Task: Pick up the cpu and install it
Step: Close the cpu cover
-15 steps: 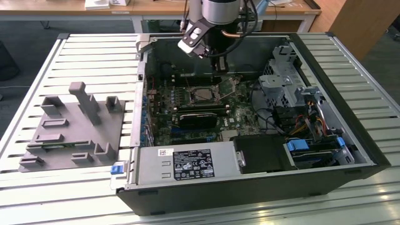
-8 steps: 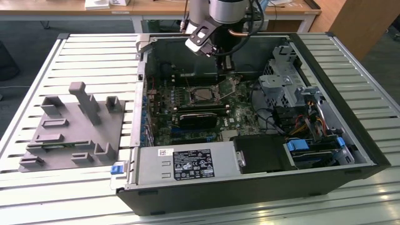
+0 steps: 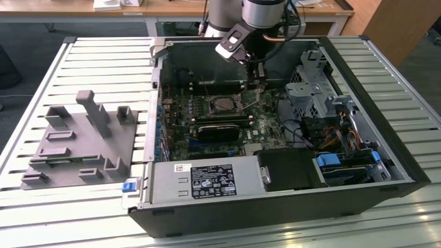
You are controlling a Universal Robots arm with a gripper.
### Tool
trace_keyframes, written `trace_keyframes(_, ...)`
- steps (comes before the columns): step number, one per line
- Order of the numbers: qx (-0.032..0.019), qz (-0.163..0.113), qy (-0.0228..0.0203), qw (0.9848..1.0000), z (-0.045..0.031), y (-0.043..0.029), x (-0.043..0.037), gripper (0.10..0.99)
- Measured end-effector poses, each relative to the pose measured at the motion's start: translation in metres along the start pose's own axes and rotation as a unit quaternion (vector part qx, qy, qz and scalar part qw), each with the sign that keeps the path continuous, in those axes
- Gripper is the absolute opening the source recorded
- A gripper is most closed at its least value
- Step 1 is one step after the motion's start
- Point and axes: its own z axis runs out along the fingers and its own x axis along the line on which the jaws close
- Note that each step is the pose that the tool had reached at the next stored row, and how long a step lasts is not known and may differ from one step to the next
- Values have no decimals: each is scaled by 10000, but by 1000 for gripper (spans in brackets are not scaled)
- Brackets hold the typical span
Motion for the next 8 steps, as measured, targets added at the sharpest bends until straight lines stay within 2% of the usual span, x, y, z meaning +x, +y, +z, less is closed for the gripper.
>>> trace_keyframes(8, -2, -108, 5, 9999, 51, 81, 10, 106)
